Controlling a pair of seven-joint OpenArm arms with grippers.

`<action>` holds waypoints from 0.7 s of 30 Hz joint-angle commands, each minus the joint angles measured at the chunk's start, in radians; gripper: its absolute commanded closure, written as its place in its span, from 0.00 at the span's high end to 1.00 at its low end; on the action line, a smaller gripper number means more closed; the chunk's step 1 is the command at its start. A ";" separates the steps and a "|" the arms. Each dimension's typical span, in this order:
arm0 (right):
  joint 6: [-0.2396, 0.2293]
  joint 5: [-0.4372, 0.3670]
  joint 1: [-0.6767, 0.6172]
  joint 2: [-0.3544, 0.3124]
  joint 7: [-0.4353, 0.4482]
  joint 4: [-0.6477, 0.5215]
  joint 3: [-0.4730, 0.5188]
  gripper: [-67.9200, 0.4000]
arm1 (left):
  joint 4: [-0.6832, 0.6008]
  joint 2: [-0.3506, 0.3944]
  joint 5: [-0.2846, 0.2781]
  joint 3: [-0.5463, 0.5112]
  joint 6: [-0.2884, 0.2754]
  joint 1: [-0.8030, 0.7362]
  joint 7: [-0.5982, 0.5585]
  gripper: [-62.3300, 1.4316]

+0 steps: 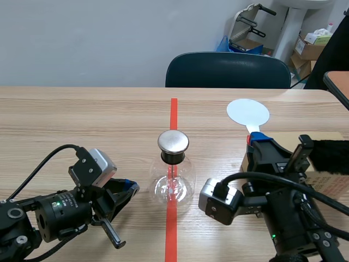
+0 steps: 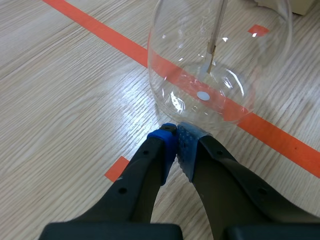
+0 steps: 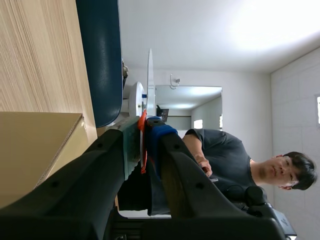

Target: Do the electroscope experiment

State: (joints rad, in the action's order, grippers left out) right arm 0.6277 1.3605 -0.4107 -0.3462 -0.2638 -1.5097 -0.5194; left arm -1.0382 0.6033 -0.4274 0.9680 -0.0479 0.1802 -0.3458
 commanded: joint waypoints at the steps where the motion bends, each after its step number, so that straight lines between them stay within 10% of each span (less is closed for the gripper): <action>1: 0.008 0.000 0.011 -0.008 -0.004 -0.006 0.003 0.02 | -0.021 -0.020 0.002 -0.002 0.001 0.005 -0.013 0.05; 21: 0.008 0.000 0.011 -0.008 -0.008 -0.006 0.003 0.02 | -0.021 -0.040 0.016 -0.003 -0.011 0.002 0.014 0.09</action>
State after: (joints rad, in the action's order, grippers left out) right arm 0.6281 1.3609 -0.4107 -0.3462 -0.2638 -1.5097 -0.5194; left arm -1.0382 0.5579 -0.4118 0.9676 -0.0540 0.1802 -0.3302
